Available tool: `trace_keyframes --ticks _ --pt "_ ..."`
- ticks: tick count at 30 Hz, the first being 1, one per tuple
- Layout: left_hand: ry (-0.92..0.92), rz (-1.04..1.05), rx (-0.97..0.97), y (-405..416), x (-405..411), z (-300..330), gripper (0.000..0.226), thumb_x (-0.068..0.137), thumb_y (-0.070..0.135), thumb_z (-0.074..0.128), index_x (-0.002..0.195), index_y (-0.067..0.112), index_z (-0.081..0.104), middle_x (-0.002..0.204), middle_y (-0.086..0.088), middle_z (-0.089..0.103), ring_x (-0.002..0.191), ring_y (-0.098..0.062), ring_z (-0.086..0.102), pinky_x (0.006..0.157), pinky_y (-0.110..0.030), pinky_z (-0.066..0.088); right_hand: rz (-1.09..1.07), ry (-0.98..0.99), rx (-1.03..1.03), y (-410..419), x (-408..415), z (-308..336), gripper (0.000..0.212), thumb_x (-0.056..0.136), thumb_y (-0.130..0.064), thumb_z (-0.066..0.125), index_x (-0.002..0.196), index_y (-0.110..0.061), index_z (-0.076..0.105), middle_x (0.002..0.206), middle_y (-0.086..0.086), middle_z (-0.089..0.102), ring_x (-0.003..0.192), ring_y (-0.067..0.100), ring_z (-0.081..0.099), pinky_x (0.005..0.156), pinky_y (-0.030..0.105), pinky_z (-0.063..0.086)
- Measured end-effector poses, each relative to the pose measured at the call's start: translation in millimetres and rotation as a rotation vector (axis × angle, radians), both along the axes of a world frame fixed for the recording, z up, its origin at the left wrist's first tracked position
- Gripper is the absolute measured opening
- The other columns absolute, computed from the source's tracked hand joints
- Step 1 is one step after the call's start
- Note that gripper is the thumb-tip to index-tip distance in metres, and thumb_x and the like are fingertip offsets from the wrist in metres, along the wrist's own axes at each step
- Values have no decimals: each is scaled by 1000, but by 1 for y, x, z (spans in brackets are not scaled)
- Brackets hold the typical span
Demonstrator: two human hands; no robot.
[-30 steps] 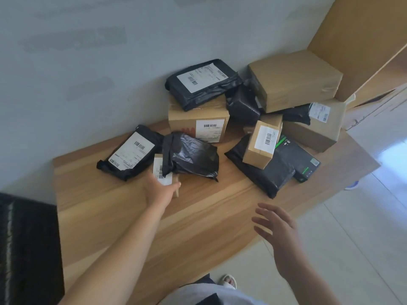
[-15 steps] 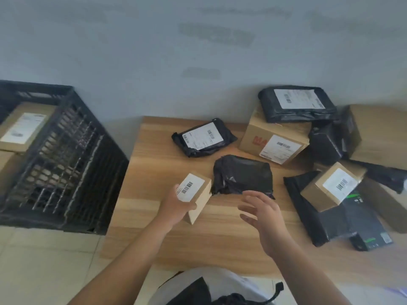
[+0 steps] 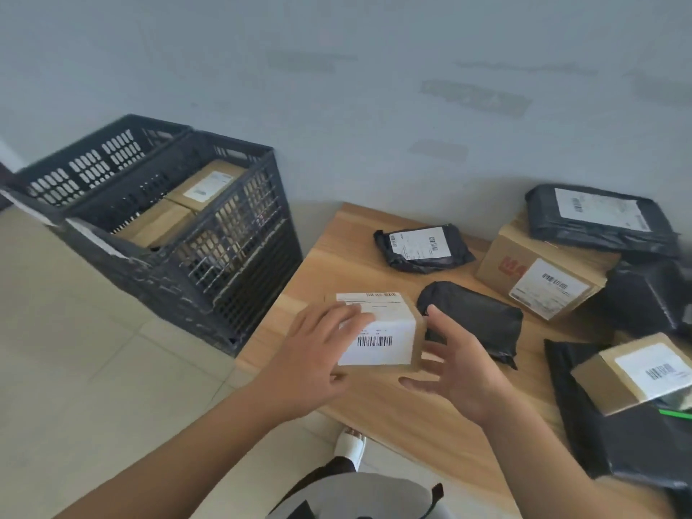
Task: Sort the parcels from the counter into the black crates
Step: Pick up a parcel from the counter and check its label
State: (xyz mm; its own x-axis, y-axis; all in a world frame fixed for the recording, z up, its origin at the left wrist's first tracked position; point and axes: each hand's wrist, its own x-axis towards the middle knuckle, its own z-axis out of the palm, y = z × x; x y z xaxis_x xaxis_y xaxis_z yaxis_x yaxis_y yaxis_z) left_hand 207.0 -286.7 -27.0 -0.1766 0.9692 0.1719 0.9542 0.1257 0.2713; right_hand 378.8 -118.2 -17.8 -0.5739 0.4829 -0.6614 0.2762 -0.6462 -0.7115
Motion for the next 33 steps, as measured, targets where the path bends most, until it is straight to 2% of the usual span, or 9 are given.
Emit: trace_keyframes --ticks 4,7,11,15,18,21,23,28,33 --pt "256 -94 190 -31 21 -5 79 75 19 80 144 18 43 148 -8 49 140 -28 40 119 -46 34 176 82 65 -15 23 7 38 82 -42 72 117 -28 76 116 12 72 94 29 69 89 55 61" --pt "253 -54 190 -51 41 -10 73 82 25 78 145 25 41 154 -4 40 145 -26 34 116 -50 41 257 124 104 -25 41 6 49 73 -35 81 122 -32 73 114 6 76 97 29 71 86 50 62" --pt "-218 128 207 -70 73 3 80 87 45 73 152 40 28 161 7 29 151 -11 23 118 -31 31 220 193 125 -34 60 1 66 72 -30 79 136 -32 61 120 5 76 104 35 70 83 49 62" --pt "-574 442 350 -81 95 26 61 87 42 78 139 48 45 140 38 47 135 7 44 104 -14 44 216 278 175 -48 77 5 74 73 -21 83 140 -35 54 120 3 76 108 31 72 84 48 58" --pt "-958 627 336 -87 102 27 64 81 59 71 140 51 48 139 29 55 131 2 52 104 -28 50 232 345 227 -59 86 10 81 68 -21 87 140 -38 55 124 0 74 109 25 73 87 45 56" --pt "-1264 610 313 -98 108 27 59 87 51 74 141 46 50 137 13 66 124 -10 64 99 -40 57 263 402 226 -67 94 10 80 70 -16 81 143 -36 54 131 1 71 115 28 71 96 51 56" --pt "-1315 596 292 -107 115 28 57 87 45 77 138 46 53 131 10 70 119 -12 68 91 -36 61 298 432 228 -72 100 8 78 72 -10 79 143 -33 55 134 3 69 118 32 69 99 54 54" --pt "-1354 618 304 -132 123 18 78 70 49 83 141 38 54 133 1 69 122 -23 67 95 -48 60 355 419 243 -84 105 2 79 72 -7 80 143 -31 55 137 3 67 121 32 67 102 57 51" --pt "-1329 574 308 -142 116 26 78 63 50 85 136 44 58 132 3 70 120 -23 68 95 -48 60 364 417 297 -87 102 13 68 74 -13 76 138 -29 60 128 5 72 118 28 69 105 52 49"
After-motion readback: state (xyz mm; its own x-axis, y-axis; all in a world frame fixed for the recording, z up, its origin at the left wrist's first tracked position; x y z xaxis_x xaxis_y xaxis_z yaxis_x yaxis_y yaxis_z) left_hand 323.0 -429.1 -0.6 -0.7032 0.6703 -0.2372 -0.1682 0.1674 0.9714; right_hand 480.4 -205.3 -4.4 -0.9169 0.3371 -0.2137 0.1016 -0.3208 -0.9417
